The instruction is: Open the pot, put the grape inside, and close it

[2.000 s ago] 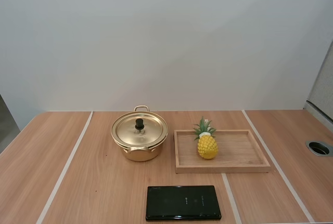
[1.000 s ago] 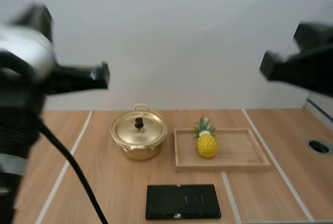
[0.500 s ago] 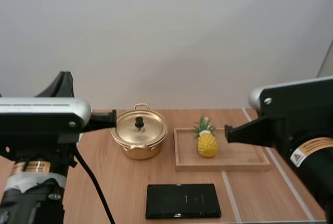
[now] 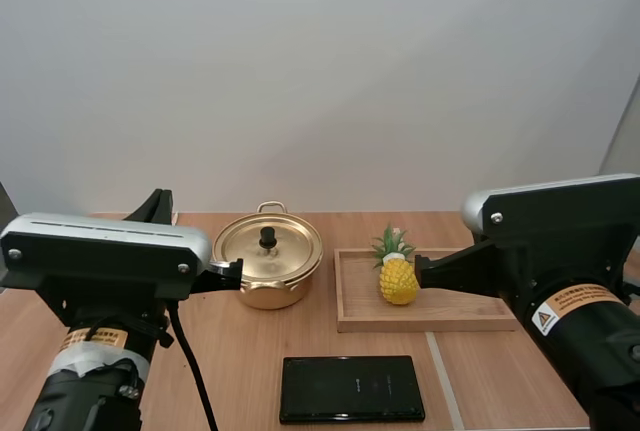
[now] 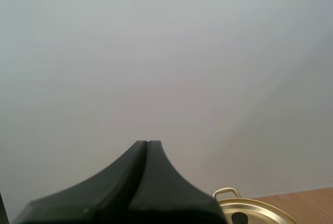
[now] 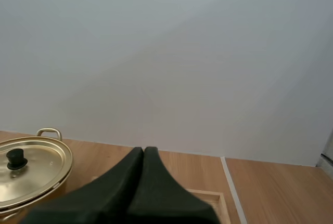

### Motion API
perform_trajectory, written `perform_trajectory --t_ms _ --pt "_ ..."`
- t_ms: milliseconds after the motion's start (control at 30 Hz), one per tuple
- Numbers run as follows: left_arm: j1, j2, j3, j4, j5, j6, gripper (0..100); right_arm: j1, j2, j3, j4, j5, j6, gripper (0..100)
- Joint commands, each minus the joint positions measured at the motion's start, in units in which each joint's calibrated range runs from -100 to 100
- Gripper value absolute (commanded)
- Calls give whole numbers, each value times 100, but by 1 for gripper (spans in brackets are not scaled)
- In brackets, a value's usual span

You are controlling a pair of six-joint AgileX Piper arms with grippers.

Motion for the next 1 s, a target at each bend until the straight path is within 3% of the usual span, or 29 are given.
perform_trajectory --t_ms 0,200,467,967 --pt "-6 -21 10 -1 724 8 0 -26 -39 213 86 -143 -19 0" --pt "-6 -21 37 -1 2282 8 0 -26 -39 903 75 -408 -26 0" --pt "-6 -21 499 -9 1808 8 0 -26 -39 1452 -199 -444 -26 0" --pt "-6 -21 499 -9 2108 -332 0 -26 -39 1870 -180 -357 -4 0"
